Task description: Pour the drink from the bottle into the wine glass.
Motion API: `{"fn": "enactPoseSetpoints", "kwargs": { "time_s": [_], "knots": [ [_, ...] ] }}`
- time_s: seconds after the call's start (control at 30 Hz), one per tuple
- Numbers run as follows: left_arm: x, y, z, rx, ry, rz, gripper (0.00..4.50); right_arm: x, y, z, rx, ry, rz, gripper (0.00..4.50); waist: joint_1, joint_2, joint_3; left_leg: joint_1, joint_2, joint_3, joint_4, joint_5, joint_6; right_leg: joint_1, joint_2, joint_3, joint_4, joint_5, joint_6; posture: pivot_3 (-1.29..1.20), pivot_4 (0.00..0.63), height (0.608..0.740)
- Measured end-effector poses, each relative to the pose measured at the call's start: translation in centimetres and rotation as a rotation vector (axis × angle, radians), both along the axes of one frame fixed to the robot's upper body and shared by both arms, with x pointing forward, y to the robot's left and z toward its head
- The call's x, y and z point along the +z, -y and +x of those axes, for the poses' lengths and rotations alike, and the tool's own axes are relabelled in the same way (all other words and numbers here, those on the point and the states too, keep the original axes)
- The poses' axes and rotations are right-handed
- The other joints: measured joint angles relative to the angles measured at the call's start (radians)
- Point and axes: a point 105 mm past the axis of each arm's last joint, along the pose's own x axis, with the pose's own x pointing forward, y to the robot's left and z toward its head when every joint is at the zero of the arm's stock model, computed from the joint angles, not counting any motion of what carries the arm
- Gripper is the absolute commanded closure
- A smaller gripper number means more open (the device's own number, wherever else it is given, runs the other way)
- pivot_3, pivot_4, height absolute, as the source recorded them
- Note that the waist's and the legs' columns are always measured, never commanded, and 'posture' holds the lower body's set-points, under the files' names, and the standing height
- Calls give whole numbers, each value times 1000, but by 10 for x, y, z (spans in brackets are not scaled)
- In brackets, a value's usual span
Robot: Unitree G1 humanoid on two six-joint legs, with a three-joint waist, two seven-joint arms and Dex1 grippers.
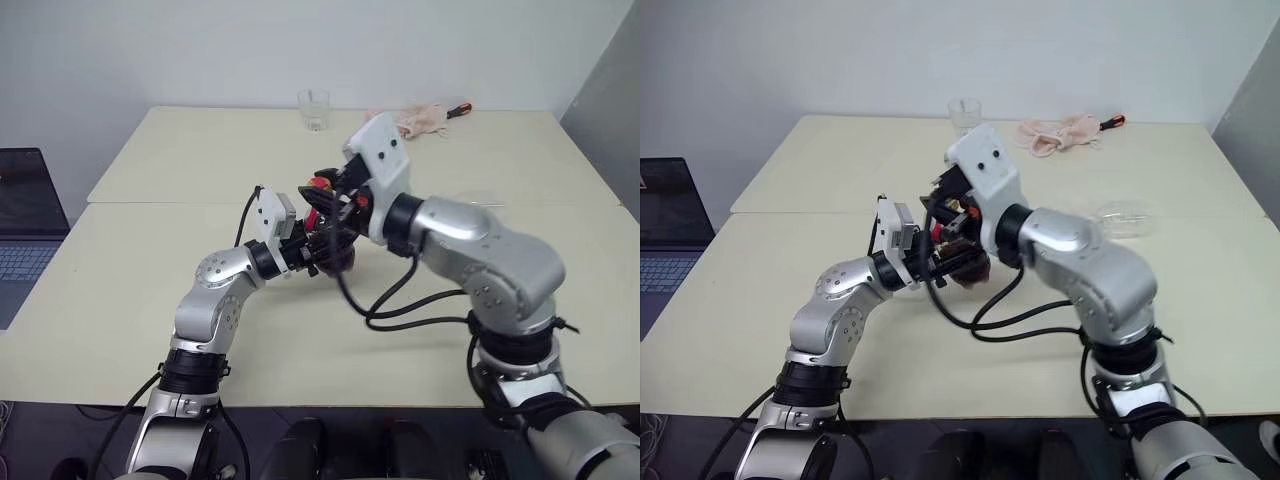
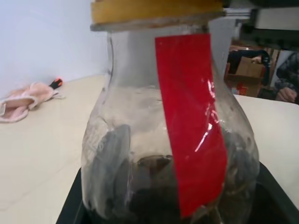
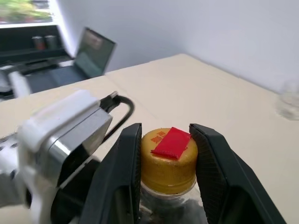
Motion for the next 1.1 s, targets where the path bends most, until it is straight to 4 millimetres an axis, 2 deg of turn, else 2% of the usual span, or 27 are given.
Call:
{"fn": "enactPoseSetpoints", "kwargs": {
  "time_s": [0.13, 0.37, 0.43, 0.47, 0.57, 0.67, 0.7, 0.83, 0.93, 1.03, 1.1],
  "knots": [
    [0, 1, 4, 3, -8, -3, 2452, 0, -3, 2, -105, -5, 16, 3218, 2, 0, 0, 0, -1, 0, 0, 0, 0, 0, 0, 0, 0, 0, 0, 0, 150, 740],
    [-3, 5, 6, -2, -22, -6, 2453, -2, -1, 3, -136, -16, 7, 3218, -3, 0, 0, 0, 0, 0, 0, 0, 0, 0, 0, 0, 1, 0, 0, 0, 150, 740],
    [-2, 5, 6, -3, -19, -6, 2491, -1, -1, 3, -135, -14, 11, 2472, -3, 0, 0, 0, 0, 0, 0, 0, 0, 0, 0, 0, 1, 0, 0, 0, 150, 740],
    [-2, 9, 3, -32, -7, 9, 2504, 0, 1, 4, -139, -16, 20, 2266, -3, 0, 0, 0, 0, 0, 0, 0, 0, 0, 0, 0, 1, 0, 0, 0, 150, 740],
    [-5, 26, -8, -130, 5, 34, 2525, 3, 9, 8, -148, -28, 49, 1215, 2, 0, 0, 0, -1, 0, 0, 0, 0, 1, 0, 0, -1, 0, 0, 0, 150, 740],
    [-7, 28, -10, -147, 5, 44, 2526, 4, 14, 6, -115, -22, 34, 124, -3, 0, 0, 0, 0, 0, 0, 0, 0, 0, 0, 0, 1, 0, 0, 0, 150, 740],
    [-7, 27, -10, -147, 6, 46, 2526, 5, 17, 6, -107, -19, 27, 0, -3, 0, 0, 0, 0, 0, -1, 0, 0, 0, 1, 0, 1, 0, 0, 0, 150, 740],
    [-7, 27, -10, -147, 10, 47, 2527, 4, 27, 5, -55, -29, -4, 0, -3, 0, 0, 0, 0, 0, -1, 0, 0, 0, 1, 0, 0, 0, 0, 0, 150, 740],
    [-6, 26, -10, -145, 14, 50, 2538, 11, 36, 4, -7, -8, 13, 0, -3, 0, 0, 0, 0, 0, -1, 0, 0, 0, 1, 0, 0, 0, 0, 0, 150, 740],
    [-6, 26, -10, -145, 19, 50, 2543, 21, 43, -3, 111, 18, 62, 0, -3, 0, 0, 0, 0, 0, -1, 0, 0, 1, 0, -1, -1, 0, 0, 0, 150, 740],
    [-6, 26, -10, -146, 20, 52, 2543, 20, 58, -4, 195, 2, 70, 0, -1, 0, 0, 0, 0, 0, -1, 0, 1, 2, 0, -2, -2, 0, 0, 0, 150, 740]
  ]
}}
